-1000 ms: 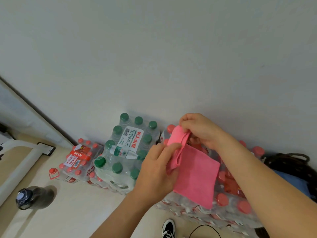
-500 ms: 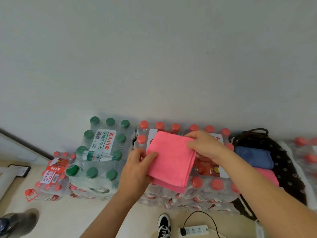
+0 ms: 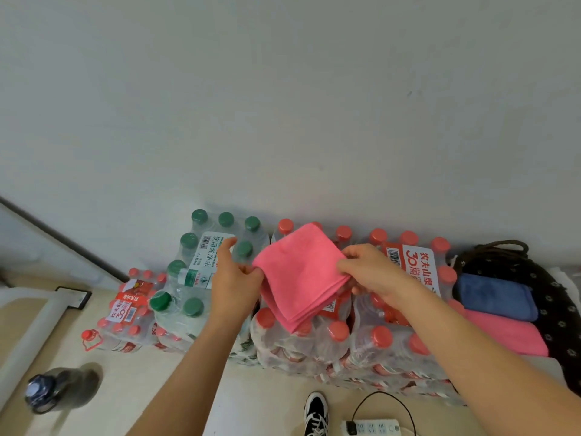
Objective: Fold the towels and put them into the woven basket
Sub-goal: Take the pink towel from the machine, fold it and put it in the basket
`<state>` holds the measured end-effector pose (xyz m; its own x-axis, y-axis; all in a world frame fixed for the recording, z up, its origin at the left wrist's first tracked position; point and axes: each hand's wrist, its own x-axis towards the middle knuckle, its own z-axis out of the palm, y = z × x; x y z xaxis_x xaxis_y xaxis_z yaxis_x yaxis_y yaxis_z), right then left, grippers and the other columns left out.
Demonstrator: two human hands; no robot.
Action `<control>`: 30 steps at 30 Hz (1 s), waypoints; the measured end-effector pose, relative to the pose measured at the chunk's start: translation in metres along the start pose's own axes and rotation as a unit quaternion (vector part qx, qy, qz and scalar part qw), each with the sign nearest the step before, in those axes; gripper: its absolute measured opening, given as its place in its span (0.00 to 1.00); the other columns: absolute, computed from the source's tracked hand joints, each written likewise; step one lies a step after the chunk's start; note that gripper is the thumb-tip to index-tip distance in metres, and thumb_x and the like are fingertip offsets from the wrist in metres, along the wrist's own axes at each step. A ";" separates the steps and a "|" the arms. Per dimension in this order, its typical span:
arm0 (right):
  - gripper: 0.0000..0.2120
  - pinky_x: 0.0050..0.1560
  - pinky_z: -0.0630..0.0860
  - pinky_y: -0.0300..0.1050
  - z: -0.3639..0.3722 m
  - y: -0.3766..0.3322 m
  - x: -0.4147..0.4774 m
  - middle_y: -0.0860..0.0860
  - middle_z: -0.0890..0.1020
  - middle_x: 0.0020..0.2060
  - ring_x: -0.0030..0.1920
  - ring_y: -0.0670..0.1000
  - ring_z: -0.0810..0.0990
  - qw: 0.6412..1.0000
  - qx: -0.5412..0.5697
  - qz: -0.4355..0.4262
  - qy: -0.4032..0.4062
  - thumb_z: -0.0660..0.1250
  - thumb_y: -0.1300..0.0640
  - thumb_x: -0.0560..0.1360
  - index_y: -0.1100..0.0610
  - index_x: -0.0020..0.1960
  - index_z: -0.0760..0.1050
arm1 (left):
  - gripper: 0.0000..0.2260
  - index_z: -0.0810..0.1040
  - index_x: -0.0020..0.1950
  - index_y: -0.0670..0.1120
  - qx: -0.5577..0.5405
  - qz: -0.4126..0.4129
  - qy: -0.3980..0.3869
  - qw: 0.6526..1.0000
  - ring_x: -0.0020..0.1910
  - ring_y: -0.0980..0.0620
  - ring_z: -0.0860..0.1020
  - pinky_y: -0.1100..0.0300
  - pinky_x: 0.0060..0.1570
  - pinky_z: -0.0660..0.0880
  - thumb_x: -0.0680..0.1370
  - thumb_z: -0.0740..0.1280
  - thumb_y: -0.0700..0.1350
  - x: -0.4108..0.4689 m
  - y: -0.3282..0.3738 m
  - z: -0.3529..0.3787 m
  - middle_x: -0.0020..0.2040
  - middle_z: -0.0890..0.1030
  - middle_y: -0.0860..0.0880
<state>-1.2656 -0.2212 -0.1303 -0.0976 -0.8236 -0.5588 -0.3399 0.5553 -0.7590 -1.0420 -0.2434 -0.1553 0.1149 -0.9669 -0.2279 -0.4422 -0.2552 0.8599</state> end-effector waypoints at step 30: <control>0.08 0.40 0.77 0.49 0.004 0.022 0.003 0.51 0.80 0.31 0.35 0.52 0.80 0.962 -0.243 -0.074 0.097 0.67 0.53 0.74 0.56 0.43 0.79 | 0.25 0.64 0.73 0.44 0.256 0.139 -0.045 0.956 0.46 0.42 0.76 0.51 0.42 0.75 0.76 0.61 0.39 -0.052 -0.007 0.029 0.60 0.68 0.44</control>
<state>-1.2699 -0.2111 -0.1506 -0.1719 -0.9218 -0.3475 -0.7556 0.3498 -0.5538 -1.0704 -0.1911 -0.1625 -0.1365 -0.9873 -0.0815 -0.8248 0.0677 0.5614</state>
